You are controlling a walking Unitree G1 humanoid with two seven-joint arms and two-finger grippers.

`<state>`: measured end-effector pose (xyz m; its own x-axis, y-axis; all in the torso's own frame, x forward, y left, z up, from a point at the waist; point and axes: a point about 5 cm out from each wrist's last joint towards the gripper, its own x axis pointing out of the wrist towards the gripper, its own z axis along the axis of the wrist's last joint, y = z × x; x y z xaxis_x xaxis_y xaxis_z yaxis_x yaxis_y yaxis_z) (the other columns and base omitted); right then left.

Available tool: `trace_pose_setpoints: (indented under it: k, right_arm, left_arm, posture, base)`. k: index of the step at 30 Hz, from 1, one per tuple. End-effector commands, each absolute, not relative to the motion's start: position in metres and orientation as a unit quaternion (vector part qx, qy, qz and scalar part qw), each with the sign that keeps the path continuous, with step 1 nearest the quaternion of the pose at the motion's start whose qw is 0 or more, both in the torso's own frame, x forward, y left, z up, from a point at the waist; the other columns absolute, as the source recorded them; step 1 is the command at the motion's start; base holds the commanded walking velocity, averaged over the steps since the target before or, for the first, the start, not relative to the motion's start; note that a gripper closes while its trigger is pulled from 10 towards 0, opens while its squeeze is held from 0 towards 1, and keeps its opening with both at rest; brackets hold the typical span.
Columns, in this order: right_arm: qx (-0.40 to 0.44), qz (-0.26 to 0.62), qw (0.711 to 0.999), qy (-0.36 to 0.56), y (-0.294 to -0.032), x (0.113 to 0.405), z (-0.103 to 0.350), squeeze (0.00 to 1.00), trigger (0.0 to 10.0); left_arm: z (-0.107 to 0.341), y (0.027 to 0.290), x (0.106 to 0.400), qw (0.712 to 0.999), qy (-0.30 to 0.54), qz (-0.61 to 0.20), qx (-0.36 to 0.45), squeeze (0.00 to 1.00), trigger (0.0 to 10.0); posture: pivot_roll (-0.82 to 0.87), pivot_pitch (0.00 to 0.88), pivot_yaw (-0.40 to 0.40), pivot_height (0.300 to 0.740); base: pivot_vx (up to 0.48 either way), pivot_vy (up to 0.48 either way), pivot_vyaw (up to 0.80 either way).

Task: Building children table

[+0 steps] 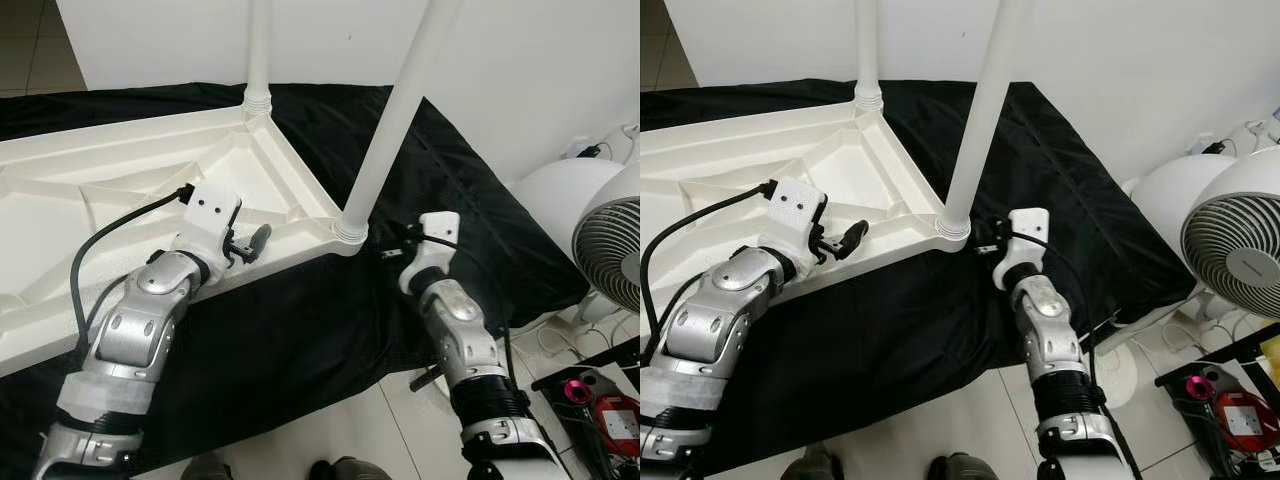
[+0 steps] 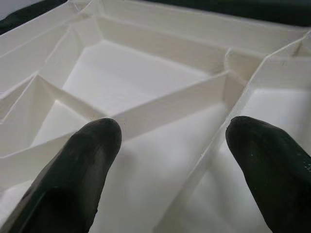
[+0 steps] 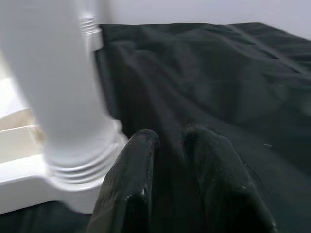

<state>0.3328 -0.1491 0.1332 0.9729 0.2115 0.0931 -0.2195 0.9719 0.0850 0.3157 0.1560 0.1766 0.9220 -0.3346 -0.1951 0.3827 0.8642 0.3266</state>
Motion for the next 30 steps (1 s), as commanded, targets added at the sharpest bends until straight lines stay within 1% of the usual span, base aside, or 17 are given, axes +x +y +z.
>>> trace_pose_setpoints:
  k: [1, 2, 4, 7, 16, 18, 21, 22, 24, 30]
  right_arm:
    - [0.054, 0.091, 0.993, -0.045, -0.157, 0.333, 0.133, 0.00, 10.0]
    - [0.054, 0.091, 0.993, -0.045, -0.157, 0.333, 0.133, 0.00, 10.0]
    - [0.065, 0.110, 0.991, -0.048, -0.149, 0.329, 0.132, 0.00, 10.0]
    - [0.066, 0.123, 0.989, -0.046, -0.142, 0.324, 0.128, 0.00, 10.0]
    - [0.065, 0.120, 0.990, -0.043, -0.143, 0.320, 0.123, 0.00, 10.0]
    - [0.065, 0.118, 0.990, -0.043, -0.144, 0.320, 0.123, 0.00, 10.0]
    - [0.064, 0.116, 0.990, -0.044, -0.146, 0.321, 0.123, 0.00, 10.0]
    - [0.064, 0.116, 0.990, -0.044, -0.146, 0.321, 0.123, 0.00, 10.0]
    - [0.062, 0.118, 0.990, -0.044, -0.145, 0.321, 0.123, 0.00, 10.0]
    - [0.057, 0.123, 0.990, -0.042, -0.142, 0.320, 0.123, 0.00, 10.0]
  left_arm:
    - [0.172, 0.158, 0.319, 0.963, 0.084, -0.157, 0.203, 0.00, 10.0]
    - [0.172, 0.158, 0.319, 0.963, 0.084, -0.157, 0.203, 0.00, 10.0]
    - [0.170, 0.163, 0.322, 0.962, 0.098, -0.143, 0.213, 0.00, 10.0]
    - [0.167, 0.170, 0.321, 0.957, 0.117, -0.147, 0.218, 0.00, 10.0]
    - [0.172, 0.180, 0.319, 0.957, 0.120, -0.160, 0.209, 0.00, 10.0]
    - [0.173, 0.181, 0.318, 0.955, 0.118, -0.172, 0.209, 0.00, 10.0]
    - [0.175, 0.182, 0.313, 0.947, 0.124, -0.215, 0.202, 0.00, 10.0]
    - [0.175, 0.182, 0.313, 0.947, 0.124, -0.215, 0.202, 0.00, 10.0]
    - [0.173, 0.183, 0.311, 0.939, 0.137, -0.231, 0.215, 0.00, 10.0]
    - [0.163, 0.185, 0.310, 0.930, 0.163, -0.236, 0.230, 0.00, 10.0]
  posture:
    - [0.03, 0.076, -0.101, 0.740]
    - [0.03, 0.076, -0.101, 0.740]
    - [0.02, 0.077, -0.101, 0.740]
    - [0.02, 0.080, -0.099, 0.740]
    - [0.02, 0.080, -0.090, 0.740]
    - [0.02, 0.079, -0.089, 0.740]
    - [0.02, 0.078, -0.086, 0.740]
    - [0.02, 0.078, -0.086, 0.740]
    - [0.02, 0.078, -0.088, 0.740]
    - [0.02, 0.074, -0.089, 0.740]
  base:
    - [0.000, 0.000, 0.00]
    - [0.000, 0.000, 0.00]
    - [0.000, 0.000, 0.00]
    - [0.000, 0.000, 0.00]
    - [0.000, 0.000, 0.00]
    - [0.000, 0.000, 0.00]
    - [0.000, 0.000, 0.00]
    - [0.000, 0.000, 0.00]
    - [0.000, 0.000, 0.00]
    - [0.000, 0.000, 0.00]
